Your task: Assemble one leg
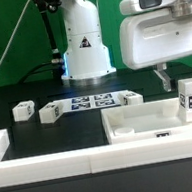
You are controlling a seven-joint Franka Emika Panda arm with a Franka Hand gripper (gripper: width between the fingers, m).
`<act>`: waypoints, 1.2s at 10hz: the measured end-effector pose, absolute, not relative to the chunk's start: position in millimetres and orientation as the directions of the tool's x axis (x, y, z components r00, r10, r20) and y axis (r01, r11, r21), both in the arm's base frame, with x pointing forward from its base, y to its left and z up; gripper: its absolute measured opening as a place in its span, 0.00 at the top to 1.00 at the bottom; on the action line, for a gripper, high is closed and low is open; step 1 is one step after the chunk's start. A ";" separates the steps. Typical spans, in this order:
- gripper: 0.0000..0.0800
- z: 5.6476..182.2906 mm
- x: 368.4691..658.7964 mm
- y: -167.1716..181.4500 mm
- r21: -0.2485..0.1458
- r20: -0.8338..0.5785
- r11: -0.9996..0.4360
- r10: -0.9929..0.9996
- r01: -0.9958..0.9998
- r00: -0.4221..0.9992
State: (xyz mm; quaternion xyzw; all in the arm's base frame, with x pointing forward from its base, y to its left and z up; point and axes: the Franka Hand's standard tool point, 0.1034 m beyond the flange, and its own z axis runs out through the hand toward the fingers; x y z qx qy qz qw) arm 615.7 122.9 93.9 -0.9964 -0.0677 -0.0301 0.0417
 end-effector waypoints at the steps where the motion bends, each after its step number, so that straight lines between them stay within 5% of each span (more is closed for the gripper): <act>1: 0.19 93.9 615.5 123.5 -0.080 0.065 -0.988 0.127 0.132 0.990; 12: 0.19 82.1 606.1 125.2 -0.081 0.061 -0.994 0.063 0.068 0.996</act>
Offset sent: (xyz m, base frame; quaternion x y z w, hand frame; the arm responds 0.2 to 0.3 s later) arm 0.0000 0.0000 0.0000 0.0000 0.0000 0.0000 1.0000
